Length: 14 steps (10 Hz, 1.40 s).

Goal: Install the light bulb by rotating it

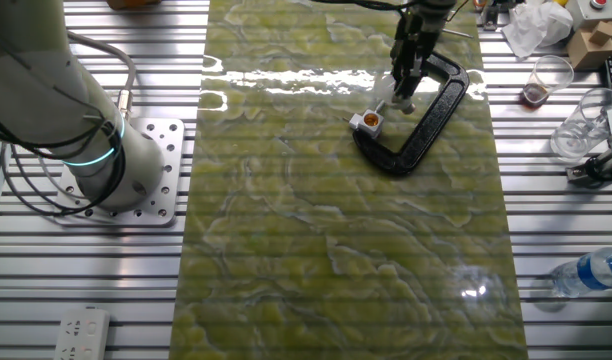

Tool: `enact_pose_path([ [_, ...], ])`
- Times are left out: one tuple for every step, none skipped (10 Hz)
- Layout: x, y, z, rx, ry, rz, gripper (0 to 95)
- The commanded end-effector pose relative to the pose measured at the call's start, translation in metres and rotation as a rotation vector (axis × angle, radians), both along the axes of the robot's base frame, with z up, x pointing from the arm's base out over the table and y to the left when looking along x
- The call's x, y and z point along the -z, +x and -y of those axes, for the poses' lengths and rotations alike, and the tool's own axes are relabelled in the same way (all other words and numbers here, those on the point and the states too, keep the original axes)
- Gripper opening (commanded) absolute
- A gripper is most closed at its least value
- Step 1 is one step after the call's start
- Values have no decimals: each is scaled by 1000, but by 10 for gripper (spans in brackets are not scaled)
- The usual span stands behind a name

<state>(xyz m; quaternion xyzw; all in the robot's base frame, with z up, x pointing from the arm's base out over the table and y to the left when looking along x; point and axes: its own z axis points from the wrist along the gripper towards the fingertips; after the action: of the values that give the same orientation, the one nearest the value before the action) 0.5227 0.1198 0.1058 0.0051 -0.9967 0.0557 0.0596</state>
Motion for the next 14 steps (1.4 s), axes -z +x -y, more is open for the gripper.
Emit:
enact_pose_path([
  [-8, -2, 6, -46, 9, -36, 0],
  [-12, -3, 9, -64, 10, -66, 0],
  [-14, -5, 12, -86, 14, -96, 0],
  [-17, -8, 16, -101, 19, -118, 0],
  [-20, -13, 19, -116, 25, -143, 0],
  [-22, -17, 22, -127, 30, -181, 0],
  [-23, -21, 24, -136, 32, -201, 0],
  [-24, -25, 27, -146, 37, -220, 0],
  [-25, -28, 30, -154, 41, -236, 0],
  [-24, -32, 31, -165, 51, -268, 0],
  [-24, -34, 30, -180, 63, -307, 0],
  [-24, -34, 30, -189, 68, -324, 0],
  [-23, -34, 31, -204, 85, -355, 0],
  [-21, -34, 31, -214, 91, -363, 0],
])
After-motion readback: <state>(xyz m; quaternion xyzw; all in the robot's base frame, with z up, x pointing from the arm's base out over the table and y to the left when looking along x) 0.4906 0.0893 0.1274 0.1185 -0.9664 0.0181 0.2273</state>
